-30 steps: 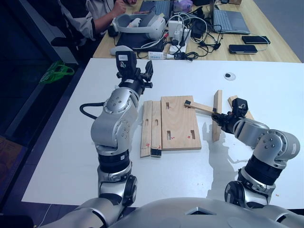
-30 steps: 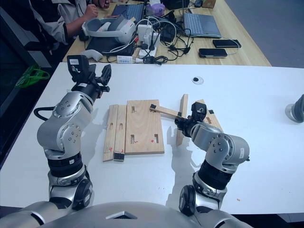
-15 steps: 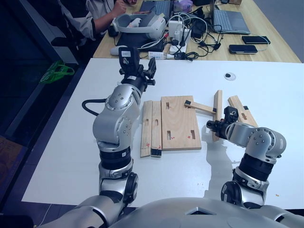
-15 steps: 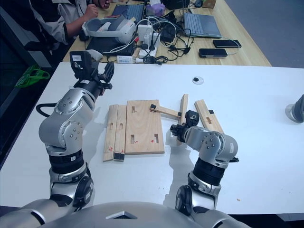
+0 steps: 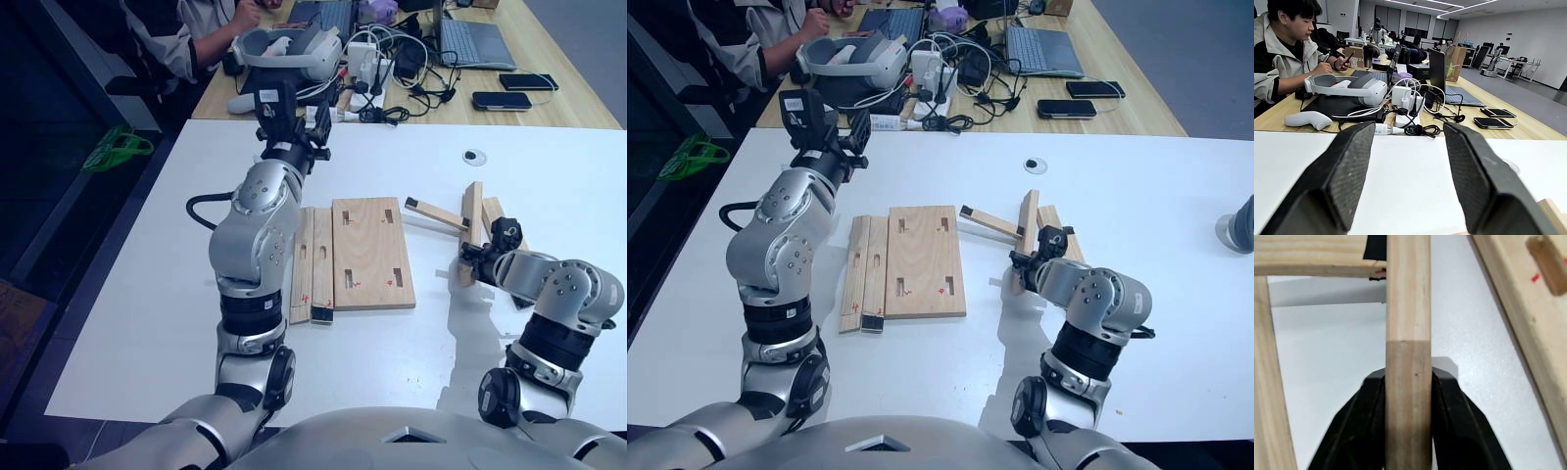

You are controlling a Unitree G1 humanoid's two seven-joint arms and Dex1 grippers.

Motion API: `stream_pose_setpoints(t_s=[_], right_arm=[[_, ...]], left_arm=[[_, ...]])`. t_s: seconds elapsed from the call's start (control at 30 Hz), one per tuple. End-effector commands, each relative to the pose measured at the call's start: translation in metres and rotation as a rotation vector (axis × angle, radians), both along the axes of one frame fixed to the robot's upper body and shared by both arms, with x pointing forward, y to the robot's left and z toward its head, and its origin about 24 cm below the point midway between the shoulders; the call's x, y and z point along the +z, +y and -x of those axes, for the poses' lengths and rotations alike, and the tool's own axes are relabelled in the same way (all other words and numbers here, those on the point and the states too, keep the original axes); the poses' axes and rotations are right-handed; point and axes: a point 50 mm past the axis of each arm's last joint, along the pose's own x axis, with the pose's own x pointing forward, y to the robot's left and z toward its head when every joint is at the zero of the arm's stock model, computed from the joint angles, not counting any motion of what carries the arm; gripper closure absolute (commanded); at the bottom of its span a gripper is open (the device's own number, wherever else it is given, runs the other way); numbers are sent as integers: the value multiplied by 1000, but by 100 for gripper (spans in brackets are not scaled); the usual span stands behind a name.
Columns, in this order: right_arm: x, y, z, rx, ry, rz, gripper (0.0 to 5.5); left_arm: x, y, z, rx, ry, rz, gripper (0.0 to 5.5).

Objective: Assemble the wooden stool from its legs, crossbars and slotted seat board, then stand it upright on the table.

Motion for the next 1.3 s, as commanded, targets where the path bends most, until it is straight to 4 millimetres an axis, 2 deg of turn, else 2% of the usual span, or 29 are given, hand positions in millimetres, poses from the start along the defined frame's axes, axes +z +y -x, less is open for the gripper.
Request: stream_pose_setpoints(t_s=[0.03, 0.23, 0.3, 0.43, 0.63, 0.87, 1.0, 1.3], right_arm=[[21, -1, -18, 38, -97, 31, 449], [64, -3, -49, 122, -543, -118, 449], [76, -3, -55, 166, -653, -195, 449], [98, 15, -53, 368, -772, -491, 449], [113, 27, -35, 636, -779, -810, 449], [121, 41, -14, 876, -719, -927, 449], [126, 47, -8, 943, -718, -952, 449], [128, 53, 6, 1044, -683, -976, 449]], left_arm=[[8, 3, -7, 20, -39, -1, 293], [20, 21, -22, -7, -55, 68, 293], [29, 27, -28, -64, -44, 184, 293], [53, 31, -34, -302, -1, 478, 293], [83, 31, -22, -692, 8, 666, 293], [97, 25, 0, -958, 15, 687, 293], [92, 16, 7, -1009, 61, 638, 293], [84, 11, 2, -984, 114, 605, 293]])
